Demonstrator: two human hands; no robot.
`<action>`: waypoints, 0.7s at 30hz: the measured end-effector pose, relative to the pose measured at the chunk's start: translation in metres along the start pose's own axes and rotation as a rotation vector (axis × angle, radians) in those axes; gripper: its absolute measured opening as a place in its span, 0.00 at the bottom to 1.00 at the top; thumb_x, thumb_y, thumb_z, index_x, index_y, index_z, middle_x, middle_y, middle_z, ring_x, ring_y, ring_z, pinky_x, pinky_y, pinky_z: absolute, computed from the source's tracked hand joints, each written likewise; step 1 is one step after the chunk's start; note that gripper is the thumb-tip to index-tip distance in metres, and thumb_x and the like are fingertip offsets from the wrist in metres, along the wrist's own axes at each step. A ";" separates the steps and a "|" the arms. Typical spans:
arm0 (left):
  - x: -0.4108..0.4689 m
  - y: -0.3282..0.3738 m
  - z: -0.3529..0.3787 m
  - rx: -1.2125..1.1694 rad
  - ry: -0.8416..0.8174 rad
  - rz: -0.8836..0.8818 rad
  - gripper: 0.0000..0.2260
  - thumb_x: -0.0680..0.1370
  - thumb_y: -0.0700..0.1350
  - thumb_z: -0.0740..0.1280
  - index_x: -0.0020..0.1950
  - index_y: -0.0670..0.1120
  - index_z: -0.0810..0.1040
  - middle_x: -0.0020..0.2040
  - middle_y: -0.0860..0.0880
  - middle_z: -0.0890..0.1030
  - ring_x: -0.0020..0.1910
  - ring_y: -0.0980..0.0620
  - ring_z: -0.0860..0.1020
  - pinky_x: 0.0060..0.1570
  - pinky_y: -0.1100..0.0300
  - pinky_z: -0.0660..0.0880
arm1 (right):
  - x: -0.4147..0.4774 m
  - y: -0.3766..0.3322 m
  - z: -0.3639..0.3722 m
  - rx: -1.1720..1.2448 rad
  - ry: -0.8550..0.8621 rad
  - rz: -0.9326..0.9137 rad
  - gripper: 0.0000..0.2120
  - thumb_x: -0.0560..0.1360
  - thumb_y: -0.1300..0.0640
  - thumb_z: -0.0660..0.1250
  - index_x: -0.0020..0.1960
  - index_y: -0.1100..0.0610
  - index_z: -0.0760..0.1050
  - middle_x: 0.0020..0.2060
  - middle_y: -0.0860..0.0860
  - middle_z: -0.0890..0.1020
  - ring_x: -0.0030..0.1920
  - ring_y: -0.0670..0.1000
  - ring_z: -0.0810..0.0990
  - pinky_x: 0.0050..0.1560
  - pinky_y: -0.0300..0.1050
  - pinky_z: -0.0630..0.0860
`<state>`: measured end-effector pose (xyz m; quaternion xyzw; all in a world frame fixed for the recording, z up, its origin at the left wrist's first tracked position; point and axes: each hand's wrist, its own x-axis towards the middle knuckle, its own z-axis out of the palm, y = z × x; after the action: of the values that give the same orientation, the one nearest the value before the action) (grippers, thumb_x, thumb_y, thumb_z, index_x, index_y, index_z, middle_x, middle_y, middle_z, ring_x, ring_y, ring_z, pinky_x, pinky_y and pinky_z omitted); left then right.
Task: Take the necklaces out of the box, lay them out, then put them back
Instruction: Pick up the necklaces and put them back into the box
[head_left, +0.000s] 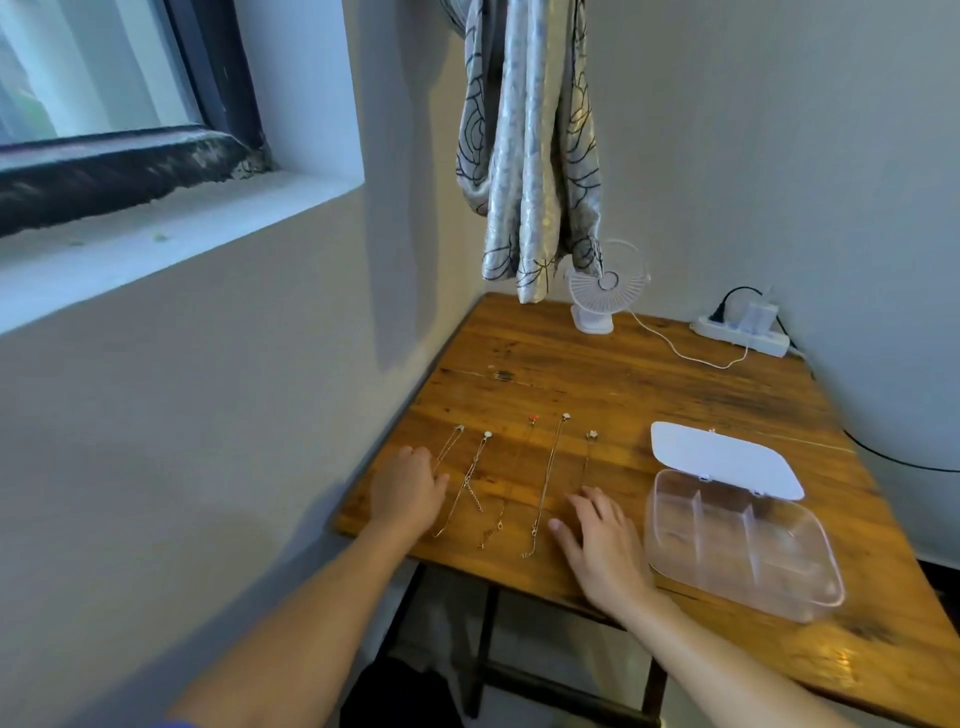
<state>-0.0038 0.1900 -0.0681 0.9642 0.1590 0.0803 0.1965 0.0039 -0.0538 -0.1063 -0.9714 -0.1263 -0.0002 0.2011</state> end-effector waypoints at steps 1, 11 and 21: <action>0.007 -0.002 0.001 -0.008 -0.064 -0.073 0.12 0.77 0.52 0.66 0.56 0.45 0.76 0.52 0.48 0.78 0.49 0.50 0.77 0.43 0.60 0.71 | -0.002 0.001 0.003 -0.016 0.009 -0.006 0.30 0.77 0.35 0.50 0.72 0.50 0.65 0.74 0.50 0.65 0.75 0.51 0.59 0.73 0.49 0.59; 0.050 -0.001 -0.003 0.077 -0.402 -0.158 0.08 0.77 0.46 0.64 0.39 0.46 0.71 0.40 0.47 0.77 0.37 0.50 0.77 0.37 0.57 0.74 | 0.001 0.004 0.009 -0.023 0.082 -0.008 0.27 0.79 0.36 0.50 0.72 0.49 0.65 0.72 0.48 0.67 0.74 0.50 0.61 0.73 0.48 0.59; 0.011 0.028 -0.041 -0.443 -0.177 -0.033 0.06 0.77 0.44 0.65 0.40 0.47 0.74 0.40 0.48 0.77 0.39 0.51 0.76 0.37 0.60 0.72 | -0.016 0.001 -0.026 0.327 0.016 0.025 0.27 0.78 0.40 0.58 0.72 0.50 0.64 0.71 0.48 0.70 0.70 0.50 0.69 0.67 0.49 0.69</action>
<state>0.0049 0.1843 -0.0182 0.8981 0.1355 0.0250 0.4176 -0.0104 -0.0692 -0.0835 -0.9271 -0.1110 0.0151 0.3578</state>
